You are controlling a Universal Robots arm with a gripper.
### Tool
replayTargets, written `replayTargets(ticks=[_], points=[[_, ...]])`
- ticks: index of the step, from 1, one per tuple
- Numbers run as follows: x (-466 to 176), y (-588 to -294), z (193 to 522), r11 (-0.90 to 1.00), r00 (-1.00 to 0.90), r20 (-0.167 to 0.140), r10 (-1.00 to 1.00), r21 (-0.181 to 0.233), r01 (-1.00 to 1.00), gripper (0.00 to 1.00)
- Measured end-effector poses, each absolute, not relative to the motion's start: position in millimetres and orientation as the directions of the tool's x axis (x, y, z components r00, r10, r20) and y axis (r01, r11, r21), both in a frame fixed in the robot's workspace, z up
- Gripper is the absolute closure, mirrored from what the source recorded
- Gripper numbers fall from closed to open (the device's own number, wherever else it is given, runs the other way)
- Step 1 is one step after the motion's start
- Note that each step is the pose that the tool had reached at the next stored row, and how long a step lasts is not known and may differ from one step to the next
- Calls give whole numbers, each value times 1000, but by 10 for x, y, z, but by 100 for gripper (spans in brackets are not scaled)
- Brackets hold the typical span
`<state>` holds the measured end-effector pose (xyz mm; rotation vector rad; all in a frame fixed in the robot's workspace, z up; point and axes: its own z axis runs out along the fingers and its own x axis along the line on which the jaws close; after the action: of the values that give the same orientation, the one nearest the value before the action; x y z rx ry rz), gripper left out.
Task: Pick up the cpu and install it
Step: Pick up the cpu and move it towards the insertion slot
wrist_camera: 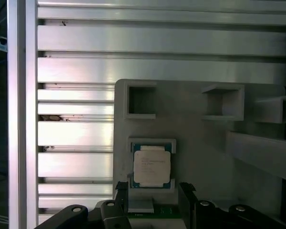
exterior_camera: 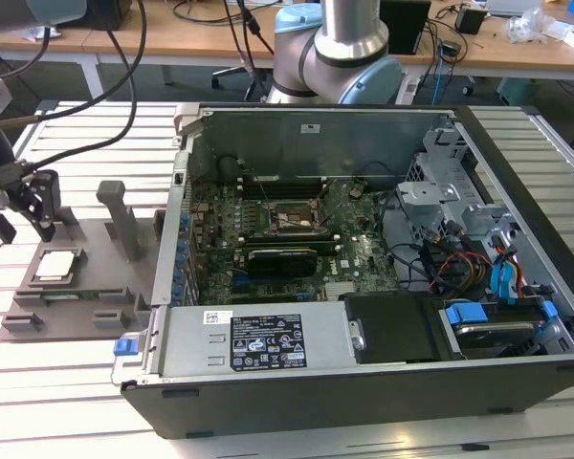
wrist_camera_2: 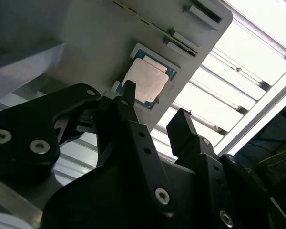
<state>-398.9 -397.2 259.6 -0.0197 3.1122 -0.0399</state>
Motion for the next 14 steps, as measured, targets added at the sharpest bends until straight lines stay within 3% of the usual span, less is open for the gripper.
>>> replayTargets(ticks=[14], points=[[-3989,-3972,2412,1000,-999,-29,-13,-26,-12,46]])
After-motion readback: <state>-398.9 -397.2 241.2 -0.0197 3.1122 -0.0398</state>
